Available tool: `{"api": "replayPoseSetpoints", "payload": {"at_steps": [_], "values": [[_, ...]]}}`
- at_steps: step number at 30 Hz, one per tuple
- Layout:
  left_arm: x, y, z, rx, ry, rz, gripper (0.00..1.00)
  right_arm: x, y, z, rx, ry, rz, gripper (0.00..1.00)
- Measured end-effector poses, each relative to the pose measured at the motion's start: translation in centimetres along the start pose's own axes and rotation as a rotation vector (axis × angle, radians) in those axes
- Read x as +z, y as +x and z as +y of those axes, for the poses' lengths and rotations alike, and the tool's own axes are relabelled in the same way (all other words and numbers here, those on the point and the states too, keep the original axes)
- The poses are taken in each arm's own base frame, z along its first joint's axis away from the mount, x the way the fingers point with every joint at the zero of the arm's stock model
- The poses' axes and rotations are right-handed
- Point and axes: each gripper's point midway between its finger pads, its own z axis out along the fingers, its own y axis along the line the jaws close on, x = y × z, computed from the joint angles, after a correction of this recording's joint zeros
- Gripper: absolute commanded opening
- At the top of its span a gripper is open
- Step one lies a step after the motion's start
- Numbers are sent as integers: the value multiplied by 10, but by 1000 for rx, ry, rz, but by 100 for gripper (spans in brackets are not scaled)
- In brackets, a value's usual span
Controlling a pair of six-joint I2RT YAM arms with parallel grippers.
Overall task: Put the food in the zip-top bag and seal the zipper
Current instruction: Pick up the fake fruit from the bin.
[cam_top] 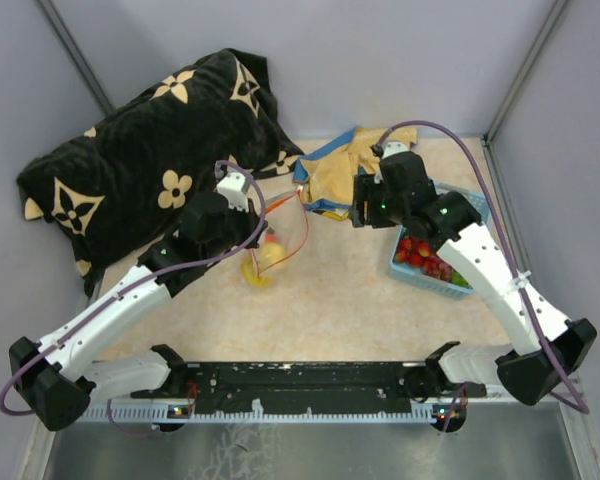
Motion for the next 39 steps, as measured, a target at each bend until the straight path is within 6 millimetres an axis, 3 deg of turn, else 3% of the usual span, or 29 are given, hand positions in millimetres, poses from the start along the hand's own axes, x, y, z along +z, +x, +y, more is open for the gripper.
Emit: {"api": "replayPoseSetpoints", "payload": {"at_steps": [4, 10, 15, 25, 33, 39], "values": [[0, 0, 2, 9, -9, 0, 0, -1, 26, -47, 25, 143, 44, 63], [0, 0, 4, 19, -19, 0, 0, 2, 85, -123, 103, 356, 131, 63], [-1, -1, 5, 33, -22, -3, 0, 1, 118, -161, 156, 467, 154, 64], [-6, -5, 6, 49, -18, -20, 0, 4, 114, -209, 261, 564, 49, 63], [-6, -3, 7, 52, -20, -17, 0, 27, 101, -232, 254, 559, 3, 59], [-6, -2, 7, 55, -20, -14, 0, 44, 117, -258, 299, 571, 24, 58]]}}
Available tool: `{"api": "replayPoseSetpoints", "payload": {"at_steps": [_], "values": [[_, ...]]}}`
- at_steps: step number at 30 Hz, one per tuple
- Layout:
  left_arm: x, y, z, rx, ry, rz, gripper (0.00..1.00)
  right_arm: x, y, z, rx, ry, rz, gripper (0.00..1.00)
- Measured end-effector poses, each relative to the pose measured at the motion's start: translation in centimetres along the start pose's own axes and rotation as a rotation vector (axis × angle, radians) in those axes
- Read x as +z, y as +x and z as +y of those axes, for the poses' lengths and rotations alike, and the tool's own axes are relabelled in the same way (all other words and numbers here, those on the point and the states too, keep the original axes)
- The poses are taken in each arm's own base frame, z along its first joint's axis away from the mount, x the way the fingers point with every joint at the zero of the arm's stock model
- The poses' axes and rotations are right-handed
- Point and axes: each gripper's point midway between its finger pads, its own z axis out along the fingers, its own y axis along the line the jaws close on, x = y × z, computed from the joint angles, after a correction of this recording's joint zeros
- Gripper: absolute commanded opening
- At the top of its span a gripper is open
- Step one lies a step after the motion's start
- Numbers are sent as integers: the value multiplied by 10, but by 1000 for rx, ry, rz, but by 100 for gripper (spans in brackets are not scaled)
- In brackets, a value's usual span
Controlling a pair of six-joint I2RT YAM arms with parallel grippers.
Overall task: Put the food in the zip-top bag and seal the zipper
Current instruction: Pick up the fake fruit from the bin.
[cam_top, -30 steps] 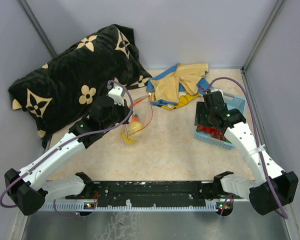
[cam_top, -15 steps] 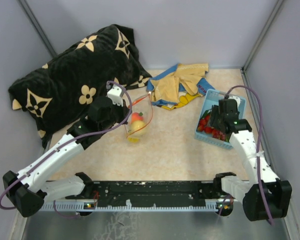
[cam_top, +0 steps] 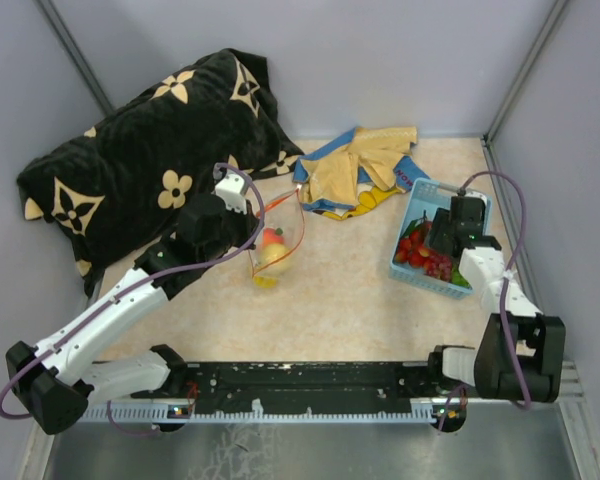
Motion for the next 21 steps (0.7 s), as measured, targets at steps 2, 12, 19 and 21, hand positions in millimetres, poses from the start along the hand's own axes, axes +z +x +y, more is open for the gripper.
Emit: {"api": "replayPoseSetpoints", "payload": {"at_steps": [2, 12, 19, 21], "values": [[0, 0, 0, 0, 0, 0, 0, 9, 6, 0, 2, -8, 28, 57], [0, 0, 0, 0, 0, 1, 0, 21, 6, 3, -25, -31, 28, 8], [2, 2, 0, 1, -1, 9, 0, 3, 2, 0, -45, -36, 5, 0], [3, 3, 0, 2, -1, 13, 0, -5, -1, -1, -49, -38, -7, 0]]}}
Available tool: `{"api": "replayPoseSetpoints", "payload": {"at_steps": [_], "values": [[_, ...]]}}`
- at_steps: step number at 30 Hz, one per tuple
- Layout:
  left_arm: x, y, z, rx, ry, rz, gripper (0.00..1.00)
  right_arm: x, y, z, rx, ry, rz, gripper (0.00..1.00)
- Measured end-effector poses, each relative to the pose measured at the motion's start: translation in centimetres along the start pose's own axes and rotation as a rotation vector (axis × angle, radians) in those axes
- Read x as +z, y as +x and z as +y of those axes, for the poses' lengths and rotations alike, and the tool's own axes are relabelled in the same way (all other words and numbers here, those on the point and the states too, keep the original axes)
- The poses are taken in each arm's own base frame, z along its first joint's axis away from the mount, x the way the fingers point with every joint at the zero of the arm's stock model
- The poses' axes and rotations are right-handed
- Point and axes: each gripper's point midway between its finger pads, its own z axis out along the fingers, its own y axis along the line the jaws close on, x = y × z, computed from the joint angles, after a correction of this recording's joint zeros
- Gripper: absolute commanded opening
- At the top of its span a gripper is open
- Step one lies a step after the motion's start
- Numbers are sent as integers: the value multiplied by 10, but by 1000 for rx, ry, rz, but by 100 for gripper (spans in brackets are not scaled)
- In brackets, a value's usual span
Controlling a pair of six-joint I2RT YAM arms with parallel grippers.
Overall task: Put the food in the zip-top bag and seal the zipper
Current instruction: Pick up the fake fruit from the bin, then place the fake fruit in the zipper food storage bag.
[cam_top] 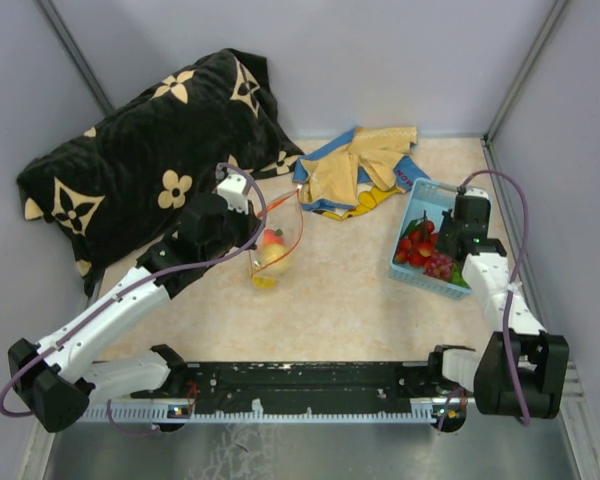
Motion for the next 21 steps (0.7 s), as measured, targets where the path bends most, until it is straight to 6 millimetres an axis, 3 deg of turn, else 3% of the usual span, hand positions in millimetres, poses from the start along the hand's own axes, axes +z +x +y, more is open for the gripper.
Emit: {"api": "replayPoseSetpoints", "payload": {"at_steps": [5, 11, 14, 21], "values": [[1, 2, -2, 0, 11, 8, 0, -23, -17, 1, -2, -11, -53, 0], [1, 3, -5, 0, 26, 12, 0, -61, -53, 9, 3, -60, -154, 0], [1, 3, -7, 1, 37, 15, 0, -80, -72, 23, -10, -113, -206, 0], [1, 4, -12, 10, 68, 22, 0, -128, -101, 79, -88, -312, -307, 0]]}}
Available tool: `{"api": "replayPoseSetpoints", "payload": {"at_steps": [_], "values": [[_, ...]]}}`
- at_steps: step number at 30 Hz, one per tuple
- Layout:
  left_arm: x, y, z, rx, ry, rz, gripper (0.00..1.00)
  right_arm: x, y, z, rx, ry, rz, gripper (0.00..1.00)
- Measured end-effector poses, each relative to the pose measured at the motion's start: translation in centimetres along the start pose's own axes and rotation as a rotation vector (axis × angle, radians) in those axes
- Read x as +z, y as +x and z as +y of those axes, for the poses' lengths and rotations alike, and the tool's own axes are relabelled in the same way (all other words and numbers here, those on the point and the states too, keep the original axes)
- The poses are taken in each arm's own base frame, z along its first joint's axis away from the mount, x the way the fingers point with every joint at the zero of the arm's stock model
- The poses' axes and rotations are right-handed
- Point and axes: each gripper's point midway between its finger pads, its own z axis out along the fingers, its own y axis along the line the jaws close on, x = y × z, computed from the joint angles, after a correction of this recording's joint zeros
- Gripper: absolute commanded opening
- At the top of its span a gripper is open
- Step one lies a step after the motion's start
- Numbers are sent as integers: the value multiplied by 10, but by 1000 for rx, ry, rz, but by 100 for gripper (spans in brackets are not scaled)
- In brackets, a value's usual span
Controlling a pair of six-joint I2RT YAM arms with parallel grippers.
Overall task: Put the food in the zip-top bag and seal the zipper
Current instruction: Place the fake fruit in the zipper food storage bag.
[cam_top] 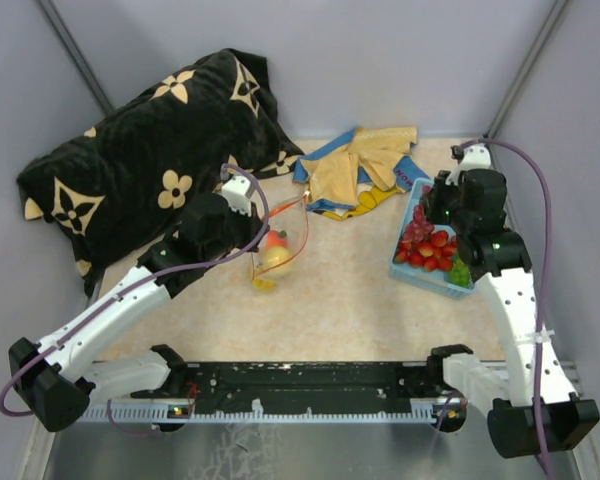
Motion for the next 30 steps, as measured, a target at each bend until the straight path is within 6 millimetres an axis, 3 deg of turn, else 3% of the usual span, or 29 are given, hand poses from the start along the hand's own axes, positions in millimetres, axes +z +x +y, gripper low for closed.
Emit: {"api": "replayPoseSetpoints", "payload": {"at_steps": [8, 15, 19, 25, 30], "values": [[-1, -1, -6, 4, 35, 4, 0, -26, -46, 65, -54, -234, -122, 0], [-1, 0, -10, 4, 56, 10, 0, -55, -66, 142, -164, -533, -226, 0], [-2, 0, -12, 3, 65, 11, 0, -64, -67, 178, -237, -688, -266, 0], [-4, -1, -15, 3, 84, 18, 0, -78, -53, 236, -387, -914, -306, 0], [-6, -1, -19, 2, 102, 26, 0, -93, -47, 267, -468, -1065, -362, 0]]}}
